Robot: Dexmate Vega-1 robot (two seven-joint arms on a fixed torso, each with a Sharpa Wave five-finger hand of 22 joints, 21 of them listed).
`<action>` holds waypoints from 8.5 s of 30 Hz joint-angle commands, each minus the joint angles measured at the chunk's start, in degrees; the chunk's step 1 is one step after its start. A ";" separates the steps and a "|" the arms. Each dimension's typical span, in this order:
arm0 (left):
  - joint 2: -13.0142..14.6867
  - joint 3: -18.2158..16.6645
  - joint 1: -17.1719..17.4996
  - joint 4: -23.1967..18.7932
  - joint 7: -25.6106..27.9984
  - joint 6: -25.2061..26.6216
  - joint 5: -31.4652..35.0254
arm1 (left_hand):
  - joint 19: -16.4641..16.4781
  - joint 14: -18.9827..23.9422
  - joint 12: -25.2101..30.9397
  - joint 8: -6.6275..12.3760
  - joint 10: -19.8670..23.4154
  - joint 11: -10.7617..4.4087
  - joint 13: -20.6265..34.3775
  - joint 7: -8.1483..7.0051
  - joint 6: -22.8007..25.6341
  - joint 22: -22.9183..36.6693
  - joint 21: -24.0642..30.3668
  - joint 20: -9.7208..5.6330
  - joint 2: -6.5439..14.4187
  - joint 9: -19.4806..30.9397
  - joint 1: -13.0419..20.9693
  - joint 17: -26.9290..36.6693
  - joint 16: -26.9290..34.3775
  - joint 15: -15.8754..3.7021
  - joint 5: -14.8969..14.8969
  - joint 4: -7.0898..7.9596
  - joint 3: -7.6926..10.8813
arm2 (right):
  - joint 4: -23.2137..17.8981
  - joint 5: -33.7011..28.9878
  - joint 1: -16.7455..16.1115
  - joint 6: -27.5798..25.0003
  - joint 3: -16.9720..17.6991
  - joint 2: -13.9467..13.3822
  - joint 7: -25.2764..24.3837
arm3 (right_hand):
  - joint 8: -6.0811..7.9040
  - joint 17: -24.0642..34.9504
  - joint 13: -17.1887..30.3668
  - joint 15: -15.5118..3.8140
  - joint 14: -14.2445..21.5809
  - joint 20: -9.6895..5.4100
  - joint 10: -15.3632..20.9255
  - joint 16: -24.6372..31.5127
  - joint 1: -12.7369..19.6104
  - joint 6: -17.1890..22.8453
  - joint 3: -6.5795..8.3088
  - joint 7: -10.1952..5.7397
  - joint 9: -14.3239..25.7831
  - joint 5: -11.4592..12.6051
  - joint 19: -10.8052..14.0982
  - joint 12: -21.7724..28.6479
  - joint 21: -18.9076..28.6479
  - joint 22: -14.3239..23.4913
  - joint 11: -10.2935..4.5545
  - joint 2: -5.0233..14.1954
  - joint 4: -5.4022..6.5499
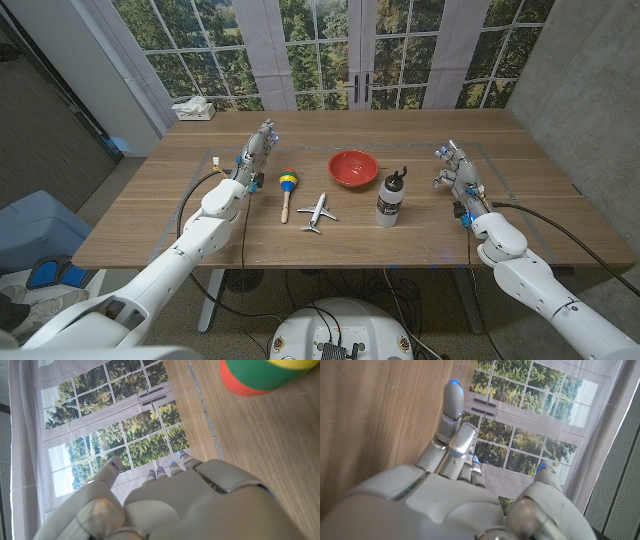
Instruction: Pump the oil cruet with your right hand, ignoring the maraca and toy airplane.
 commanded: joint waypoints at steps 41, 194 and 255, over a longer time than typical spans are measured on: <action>1.18 -0.32 2.97 -4.07 0.71 -1.13 0.80 | 0.90 -4.67 0.16 0.28 -1.66 -0.90 0.12 -0.81 0.02 0.14 0.20 -4.97 1.68 0.24 0.65 0.13 0.12 -5.90 -0.33 -1.71 -0.62 | -12.38 -6.99 -16.19 3.21 4.74 0.65 -9.14 | 0.14 0.11 0.07 -0.07 2.77 -0.89 0.65 0.47 4.08 1.82 1.96 0.05 0.21 0.46 0.54 -0.16 0.31 -2.71 0.07 0.13 -1.03; 3.97 -2.59 5.08 -5.27 -3.12 -3.97 -1.14 | 5.47 -4.55 0.12 0.43 -1.49 -1.04 0.11 -1.31 1.09 0.22 1.03 -5.00 1.84 0.25 0.28 0.20 -0.03 -6.37 -0.58 -4.52 -2.24 | -24.70 -21.08 -16.36 -12.71 -8.34 -1.18 -15.66 | 0.46 -0.31 0.20 -0.03 1.62 -4.10 -4.48 -0.82 26.06 -7.46 0.24 -6.99 1.06 5.55 -2.93 -0.31 2.80 -9.42 -3.28 -4.80 -0.33; 5.67 -3.18 7.39 -9.95 -1.21 -2.52 -0.43 | 5.46 -4.27 0.04 0.30 -1.64 -1.35 0.11 -2.11 1.30 0.25 0.51 -4.34 1.56 0.26 0.00 0.18 0.06 -5.98 -0.62 -5.43 -2.99 | -13.03 -30.19 -13.50 -0.82 -10.74 9.44 -25.29 | 10.64 -0.16 5.81 -0.33 3.07 -4.45 26.02 -1.15 41.88 31.41 6.55 -14.01 1.60 -0.58 -10.35 7.87 13.58 -10.84 -5.02 13.12 0.14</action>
